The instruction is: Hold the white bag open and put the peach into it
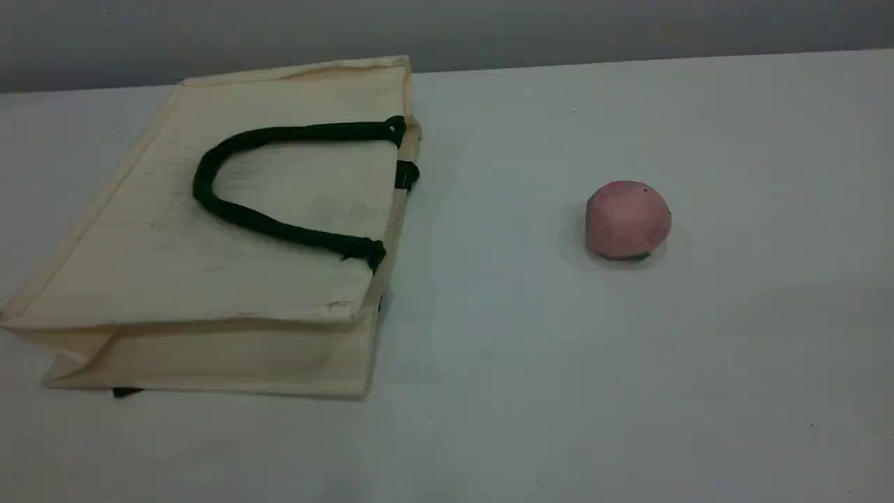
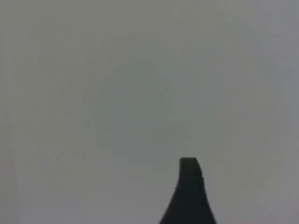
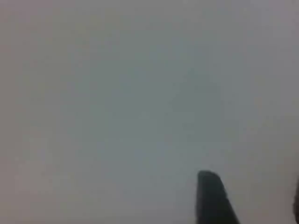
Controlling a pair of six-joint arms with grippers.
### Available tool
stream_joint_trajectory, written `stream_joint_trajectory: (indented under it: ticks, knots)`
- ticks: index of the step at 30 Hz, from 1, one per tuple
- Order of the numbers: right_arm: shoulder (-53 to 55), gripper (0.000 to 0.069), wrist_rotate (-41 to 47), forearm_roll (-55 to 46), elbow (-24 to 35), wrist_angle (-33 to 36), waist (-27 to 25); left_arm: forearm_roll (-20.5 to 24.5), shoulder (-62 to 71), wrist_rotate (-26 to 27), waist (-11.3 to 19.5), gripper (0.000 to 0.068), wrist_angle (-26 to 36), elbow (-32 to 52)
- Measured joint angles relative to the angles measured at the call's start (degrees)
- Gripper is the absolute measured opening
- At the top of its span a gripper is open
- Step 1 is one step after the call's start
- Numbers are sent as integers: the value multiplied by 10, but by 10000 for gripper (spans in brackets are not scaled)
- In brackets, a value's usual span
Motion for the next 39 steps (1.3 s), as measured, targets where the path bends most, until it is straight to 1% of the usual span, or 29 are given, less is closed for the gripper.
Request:
stream_joint_trajectory:
  ticks: [5,8,10,19,25,30,34,37,39]
  knots:
    - [0,334,0,1,0,0,0,-1,0,-152,0,519,0,0]
    - [0,334,0,1,0,2,0,-1,0,-215,0,519,0,0]
    - [0,334,6,2,0,4,0,-1,0,-234,0,519,0,0]
    - [0,334,22,18,0,25,0,-1,0,-237,0,519,1,0]
    - [0,334,31,45,0,23,0,-1,0,-236,0,519,3,0]
    - [0,334,31,51,0,-3,0,-1,0,-236,0,519,-29,0]
    - [0,334,66,76,0,-3,0,-1,0,-236,0,519,-18,0]
    - [0,334,101,110,-1,-20,0,0,0,-236,0,519,-41,0]
    - [0,334,116,124,-16,-18,0,1,2,-236,0,519,-44,-7]
